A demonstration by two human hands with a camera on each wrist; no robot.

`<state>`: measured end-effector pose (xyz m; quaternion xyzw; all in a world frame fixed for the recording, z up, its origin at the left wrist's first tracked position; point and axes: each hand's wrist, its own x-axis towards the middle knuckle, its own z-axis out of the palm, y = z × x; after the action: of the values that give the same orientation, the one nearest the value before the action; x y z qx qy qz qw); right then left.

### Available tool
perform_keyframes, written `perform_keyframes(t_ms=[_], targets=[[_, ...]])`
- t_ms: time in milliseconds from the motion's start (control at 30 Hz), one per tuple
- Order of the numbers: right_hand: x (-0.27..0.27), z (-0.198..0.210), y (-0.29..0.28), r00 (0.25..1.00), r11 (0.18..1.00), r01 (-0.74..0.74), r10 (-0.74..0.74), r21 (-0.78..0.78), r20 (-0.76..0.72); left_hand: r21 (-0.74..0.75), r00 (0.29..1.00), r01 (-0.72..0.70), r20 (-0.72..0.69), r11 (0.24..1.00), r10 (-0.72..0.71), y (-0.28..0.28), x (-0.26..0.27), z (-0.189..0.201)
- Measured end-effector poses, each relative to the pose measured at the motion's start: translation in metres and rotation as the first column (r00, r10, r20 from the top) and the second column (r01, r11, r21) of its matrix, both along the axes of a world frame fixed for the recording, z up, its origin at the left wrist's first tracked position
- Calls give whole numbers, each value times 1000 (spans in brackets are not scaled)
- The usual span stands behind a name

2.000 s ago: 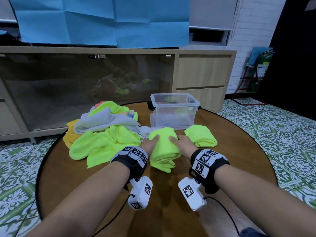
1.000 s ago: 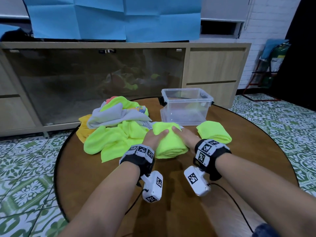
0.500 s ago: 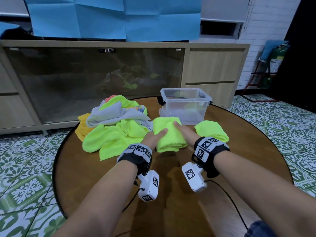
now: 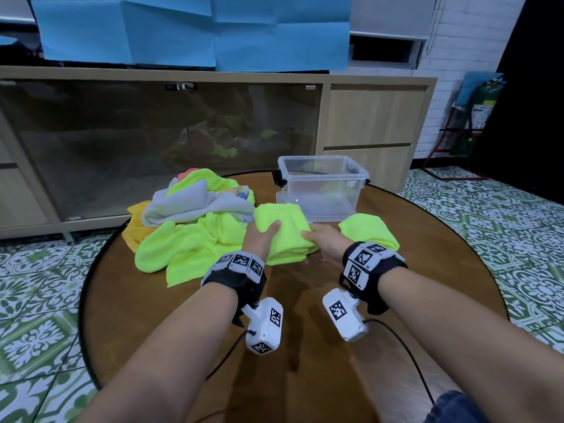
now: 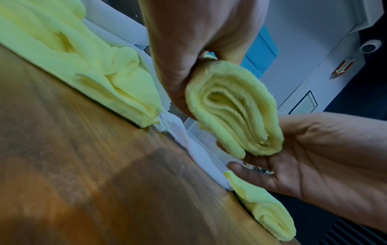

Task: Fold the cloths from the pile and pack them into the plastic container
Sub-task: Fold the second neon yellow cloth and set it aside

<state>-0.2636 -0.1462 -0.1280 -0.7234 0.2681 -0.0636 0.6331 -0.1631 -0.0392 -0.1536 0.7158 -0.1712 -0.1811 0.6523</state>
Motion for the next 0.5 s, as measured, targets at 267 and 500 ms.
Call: perform_keyframes(t_ms=[267, 500], targets=[[0, 3, -1, 997, 971, 70, -62, -227, 42, 72, 988, 62, 134, 995, -71, -8, 2, 5], [1, -1, -4, 999, 956, 46, -50, -290, -7, 120, 983, 55, 167, 991, -75, -8, 0, -1]])
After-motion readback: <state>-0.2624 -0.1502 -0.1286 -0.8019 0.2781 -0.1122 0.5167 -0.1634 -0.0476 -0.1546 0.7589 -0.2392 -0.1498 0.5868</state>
